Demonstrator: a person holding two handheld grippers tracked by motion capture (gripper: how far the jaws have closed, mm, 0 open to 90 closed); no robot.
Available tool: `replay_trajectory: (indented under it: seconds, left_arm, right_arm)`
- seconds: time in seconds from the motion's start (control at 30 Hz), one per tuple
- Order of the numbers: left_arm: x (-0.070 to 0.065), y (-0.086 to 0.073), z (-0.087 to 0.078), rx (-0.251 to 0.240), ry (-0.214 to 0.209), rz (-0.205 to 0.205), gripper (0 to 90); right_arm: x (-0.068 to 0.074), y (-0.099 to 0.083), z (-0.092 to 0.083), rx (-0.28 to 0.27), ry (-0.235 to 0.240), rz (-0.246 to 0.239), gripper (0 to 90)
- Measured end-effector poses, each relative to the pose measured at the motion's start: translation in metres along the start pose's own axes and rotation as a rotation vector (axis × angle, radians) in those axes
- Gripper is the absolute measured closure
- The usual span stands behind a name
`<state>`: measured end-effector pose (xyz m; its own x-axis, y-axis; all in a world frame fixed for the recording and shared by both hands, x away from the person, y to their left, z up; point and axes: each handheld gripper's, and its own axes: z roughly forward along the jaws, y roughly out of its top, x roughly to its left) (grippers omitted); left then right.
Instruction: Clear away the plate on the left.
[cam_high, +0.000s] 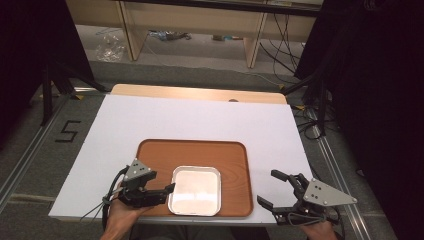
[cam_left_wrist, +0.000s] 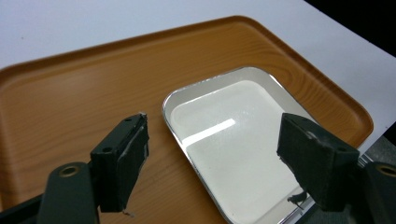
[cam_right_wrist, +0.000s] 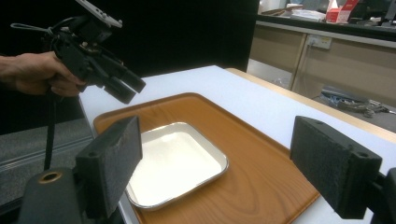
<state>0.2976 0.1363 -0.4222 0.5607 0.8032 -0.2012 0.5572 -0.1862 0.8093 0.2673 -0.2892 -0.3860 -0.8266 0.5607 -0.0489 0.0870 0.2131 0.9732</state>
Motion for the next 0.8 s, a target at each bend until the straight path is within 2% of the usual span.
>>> replay_trajectory:
  seconds: [0.03,0.1,0.17,0.2,0.23,0.27,0.3,0.4,0.47,0.53,0.57,0.6,0.67,0.8]
  left_arm:
    - [-0.001,0.0,-0.001,-0.027,0.002,-0.011,23.9]
    - [-0.002,0.0,-0.004,-0.039,-0.004,-0.003,23.8]
    - [-0.003,0.001,-0.006,-0.06,-0.004,0.003,23.8]
    - [-0.003,0.001,-0.007,-0.067,-0.003,0.009,23.7]
    - [-0.004,0.001,-0.009,-0.08,0.001,0.007,23.5]
    - [-0.004,0.001,-0.01,-0.087,-0.002,0.008,23.2]
    - [-0.004,0.001,-0.012,-0.092,-0.004,0.008,22.6]
    - [-0.005,0.001,-0.014,-0.119,-0.022,0.006,21.0]
    - [-0.006,0.001,-0.017,-0.124,-0.014,0.011,20.8]
    - [-0.006,0.001,-0.019,-0.133,-0.017,0.037,20.2]
    - [-0.007,0.0,-0.02,-0.139,-0.018,0.026,20.0]
    - [-0.008,0.0,-0.021,-0.145,-0.013,0.014,19.6]
    - [-0.007,0.0,-0.024,-0.152,-0.017,0.037,19.4]
    - [-0.008,-0.001,-0.028,-0.167,-0.02,0.038,19.4]
  right_arm:
    - [0.0,0.0,0.0,-0.001,0.0,-0.001,17.9]
    - [0.0,0.0,-0.001,0.002,-0.009,-0.001,17.9]
    - [0.0,0.0,0.002,-0.019,-0.003,-0.002,17.9]
    - [0.0,0.0,0.0,-0.007,-0.004,0.0,17.9]
    - [0.0,0.0,0.0,-0.009,-0.01,0.0,17.9]
    - [0.0,0.0,0.001,-0.013,0.004,0.002,17.9]
    - [0.0,0.0,0.0,0.005,0.006,0.001,17.8]
    - [0.0,0.0,0.0,-0.007,-0.007,0.001,17.9]
    - [0.0,0.0,0.001,-0.016,0.0,0.003,17.8]
    - [0.0,0.0,0.001,-0.014,-0.001,0.002,17.9]
    - [0.0,0.0,0.0,-0.004,-0.007,0.0,17.8]
    - [0.0,0.0,0.001,-0.017,0.0,0.002,17.8]
    - [0.0,0.0,0.0,-0.001,0.001,0.002,17.9]
    - [0.0,0.0,0.001,-0.015,-0.001,0.003,17.8]
